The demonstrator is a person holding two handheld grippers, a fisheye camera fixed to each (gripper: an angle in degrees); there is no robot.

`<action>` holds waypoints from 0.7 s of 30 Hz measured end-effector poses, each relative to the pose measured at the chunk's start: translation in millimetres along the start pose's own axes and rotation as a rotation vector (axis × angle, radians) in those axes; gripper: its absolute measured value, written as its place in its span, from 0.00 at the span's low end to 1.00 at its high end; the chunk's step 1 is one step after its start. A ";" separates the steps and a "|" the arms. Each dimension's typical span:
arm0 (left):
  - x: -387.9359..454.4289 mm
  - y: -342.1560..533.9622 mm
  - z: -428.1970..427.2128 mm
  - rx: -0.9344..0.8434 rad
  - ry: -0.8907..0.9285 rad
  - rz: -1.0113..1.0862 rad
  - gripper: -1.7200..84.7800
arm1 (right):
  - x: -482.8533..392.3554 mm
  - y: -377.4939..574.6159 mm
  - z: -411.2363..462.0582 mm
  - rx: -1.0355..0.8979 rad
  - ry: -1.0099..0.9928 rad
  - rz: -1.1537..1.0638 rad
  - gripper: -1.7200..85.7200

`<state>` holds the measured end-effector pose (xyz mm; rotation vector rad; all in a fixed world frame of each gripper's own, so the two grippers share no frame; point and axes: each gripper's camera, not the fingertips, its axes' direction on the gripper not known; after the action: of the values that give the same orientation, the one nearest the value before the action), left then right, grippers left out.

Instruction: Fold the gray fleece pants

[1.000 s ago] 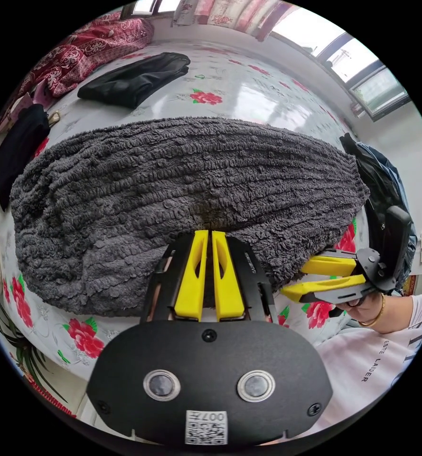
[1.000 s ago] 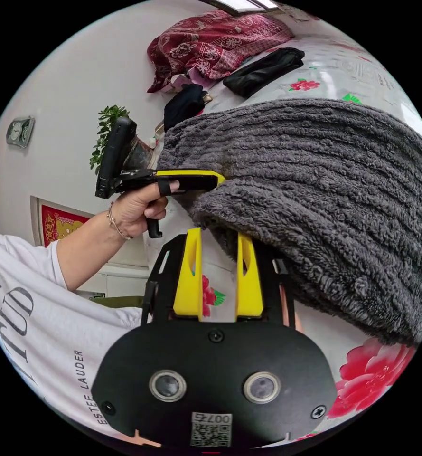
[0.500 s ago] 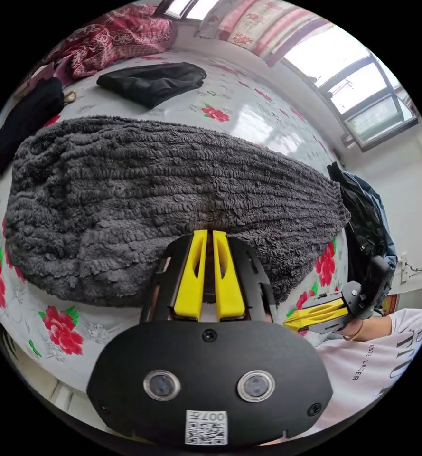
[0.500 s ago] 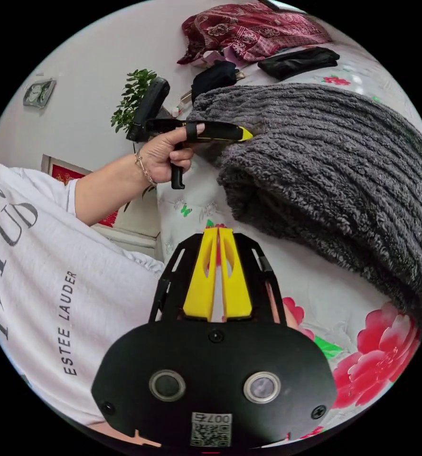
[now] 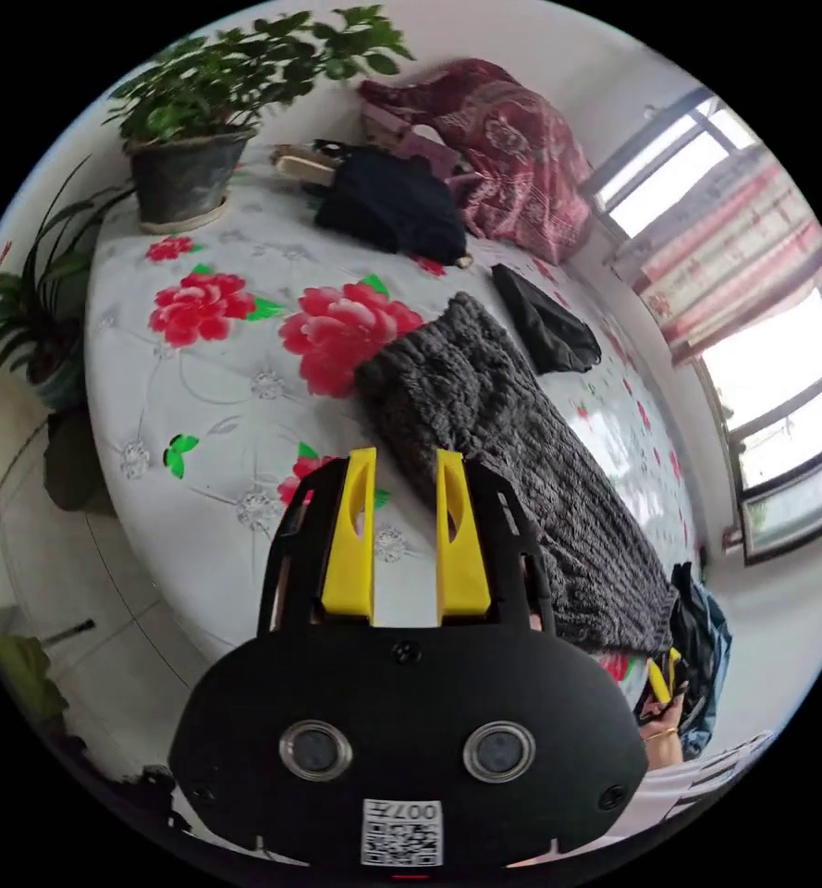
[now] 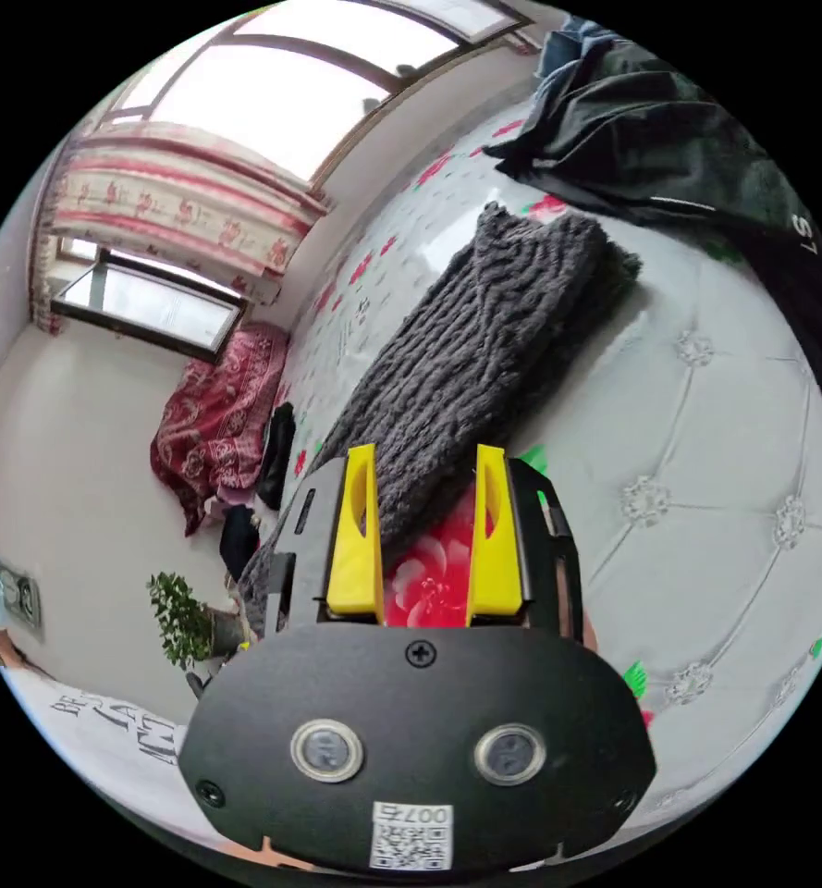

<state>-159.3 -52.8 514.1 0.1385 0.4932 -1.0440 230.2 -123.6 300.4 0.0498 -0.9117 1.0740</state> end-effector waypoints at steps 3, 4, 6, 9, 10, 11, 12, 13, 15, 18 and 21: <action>-37.4 -18.4 8.6 -0.028 0.103 -0.138 0.18 | 54.8 -46.0 -27.9 0.138 0.016 0.133 0.17; -45.1 -27.6 14.9 -0.037 0.151 -0.163 0.21 | 70.6 -61.7 -27.2 0.156 0.016 0.179 0.17; -54.3 -41.1 26.4 -0.047 0.226 -0.204 0.23 | 88.5 -79.4 -19.3 0.183 0.010 0.240 0.18; -60.2 -61.2 53.8 -0.088 0.345 -0.268 0.24 | 105.1 -94.4 1.3 0.222 -0.007 0.342 0.16; -59.1 -67.5 59.2 -0.090 0.304 -0.266 0.22 | 107.1 -98.5 6.3 0.243 -0.009 0.386 0.15; -58.9 -72.7 61.8 -0.092 0.237 -0.261 0.19 | 108.7 -105.3 14.5 0.222 -0.053 0.430 0.13; -60.3 -74.7 61.5 -0.096 0.213 -0.264 0.18 | 107.6 -109.5 17.8 0.208 -0.093 0.441 0.12; -66.0 -77.1 61.9 -0.094 0.215 -0.290 0.16 | 95.9 -119.1 19.9 0.213 -0.161 0.408 0.11; -79.0 -76.7 62.8 -0.078 0.280 -0.336 0.14 | 53.4 -139.1 21.3 0.190 -0.179 0.258 0.10; -99.0 -71.4 63.0 -0.065 0.390 -0.391 0.11 | -72.5 -160.2 32.2 0.026 -0.142 -0.181 0.08; -99.2 -69.7 55.0 -0.043 0.414 -0.365 0.11 | -226.4 -114.7 61.6 -0.205 -0.093 -0.734 0.07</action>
<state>-241.2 -27.9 616.1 0.2348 0.9401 -1.3677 244.1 -375.8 234.2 0.2463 -0.9725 0.2973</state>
